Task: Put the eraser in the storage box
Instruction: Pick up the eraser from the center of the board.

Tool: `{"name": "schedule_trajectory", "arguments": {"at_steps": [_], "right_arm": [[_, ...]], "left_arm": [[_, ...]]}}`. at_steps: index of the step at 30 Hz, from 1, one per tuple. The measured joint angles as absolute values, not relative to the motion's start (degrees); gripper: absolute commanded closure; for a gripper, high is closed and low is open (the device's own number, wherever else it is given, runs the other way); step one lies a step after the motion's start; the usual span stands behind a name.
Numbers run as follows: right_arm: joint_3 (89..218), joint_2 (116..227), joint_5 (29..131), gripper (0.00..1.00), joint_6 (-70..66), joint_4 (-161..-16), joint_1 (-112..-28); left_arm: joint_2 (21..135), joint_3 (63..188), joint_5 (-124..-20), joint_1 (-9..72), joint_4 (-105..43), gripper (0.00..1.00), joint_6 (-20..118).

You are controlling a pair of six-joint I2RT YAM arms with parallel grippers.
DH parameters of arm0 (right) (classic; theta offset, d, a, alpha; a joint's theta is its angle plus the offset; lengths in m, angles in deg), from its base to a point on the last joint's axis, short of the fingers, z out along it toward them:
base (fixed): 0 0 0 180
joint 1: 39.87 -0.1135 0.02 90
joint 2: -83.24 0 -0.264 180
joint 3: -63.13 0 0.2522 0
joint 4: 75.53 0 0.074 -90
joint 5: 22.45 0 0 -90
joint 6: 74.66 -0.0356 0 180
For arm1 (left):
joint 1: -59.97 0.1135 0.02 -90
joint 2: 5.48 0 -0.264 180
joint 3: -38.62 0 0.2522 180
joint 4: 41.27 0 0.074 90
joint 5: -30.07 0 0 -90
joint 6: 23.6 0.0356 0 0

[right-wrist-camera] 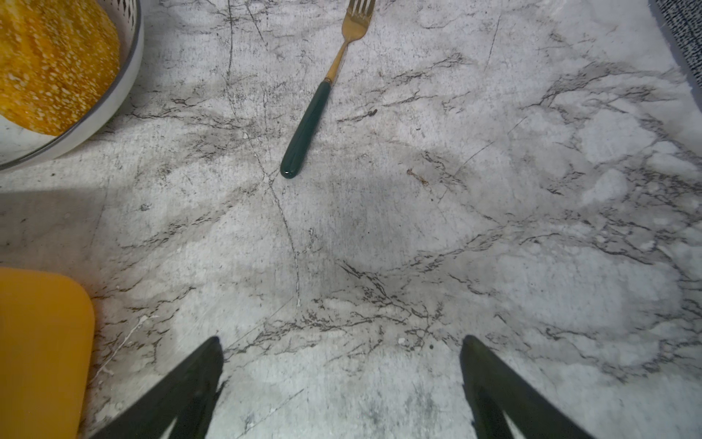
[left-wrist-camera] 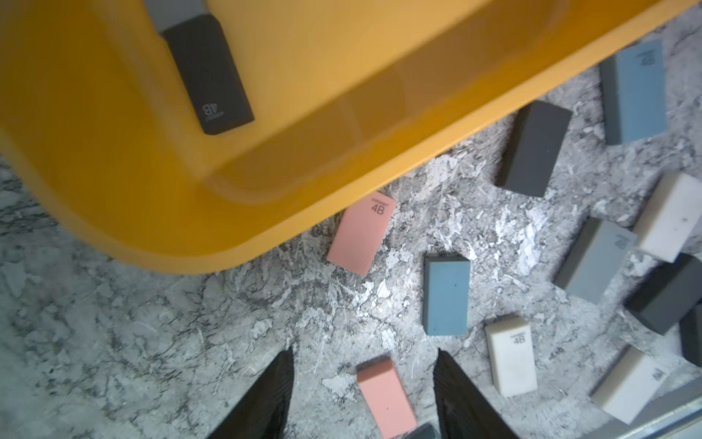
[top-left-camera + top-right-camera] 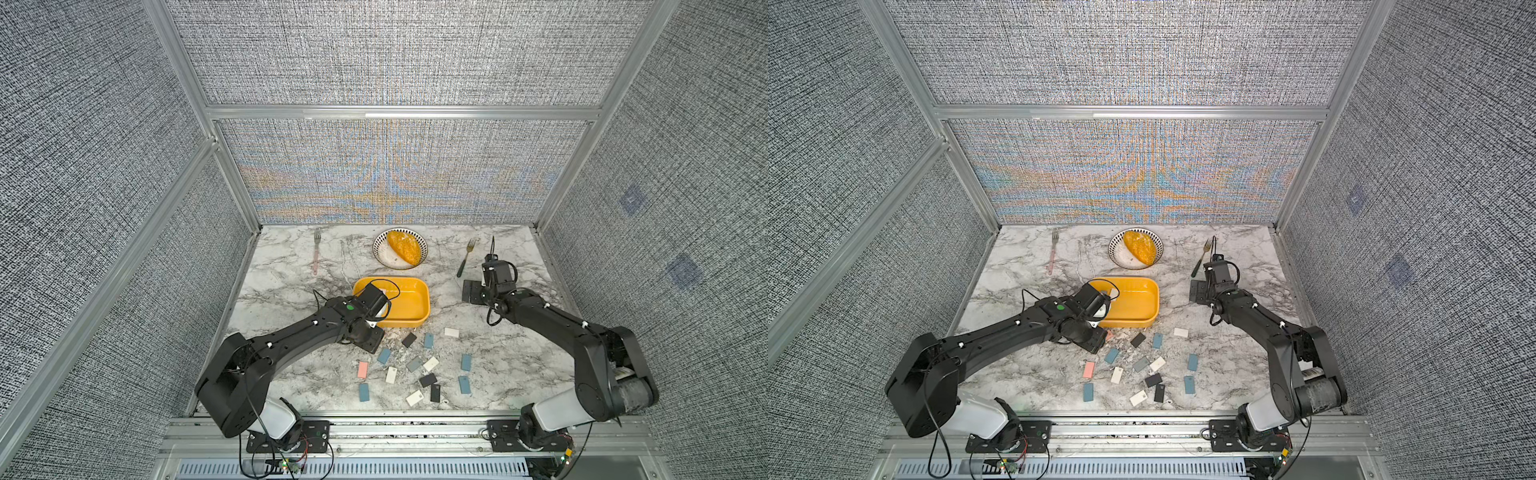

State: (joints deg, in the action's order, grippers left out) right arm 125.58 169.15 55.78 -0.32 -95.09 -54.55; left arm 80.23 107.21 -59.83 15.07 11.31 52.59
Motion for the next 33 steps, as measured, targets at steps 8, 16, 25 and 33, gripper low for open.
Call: {"name": "schedule_trajectory", "arguments": {"at_steps": [8,16,25,33], "right_arm": [[125.6,168.3,55.4,0.02,-0.3,-95.3,-54.8],[125.6,168.0,55.3,0.02,-0.3,-95.5,-54.8],[125.5,167.7,54.6,0.02,-0.3,-95.5,-54.8],[125.5,167.7,54.5,0.02,-0.3,-95.5,-54.8]], "left_arm": [[83.6,105.9,-55.7,14.7,6.4,0.38,52.7],[87.5,106.1,-53.4,14.7,3.2,0.37,53.4],[91.9,107.1,-53.4,14.7,1.7,0.38,54.6],[94.0,109.0,-53.4,14.7,0.4,0.39,55.1]]}}
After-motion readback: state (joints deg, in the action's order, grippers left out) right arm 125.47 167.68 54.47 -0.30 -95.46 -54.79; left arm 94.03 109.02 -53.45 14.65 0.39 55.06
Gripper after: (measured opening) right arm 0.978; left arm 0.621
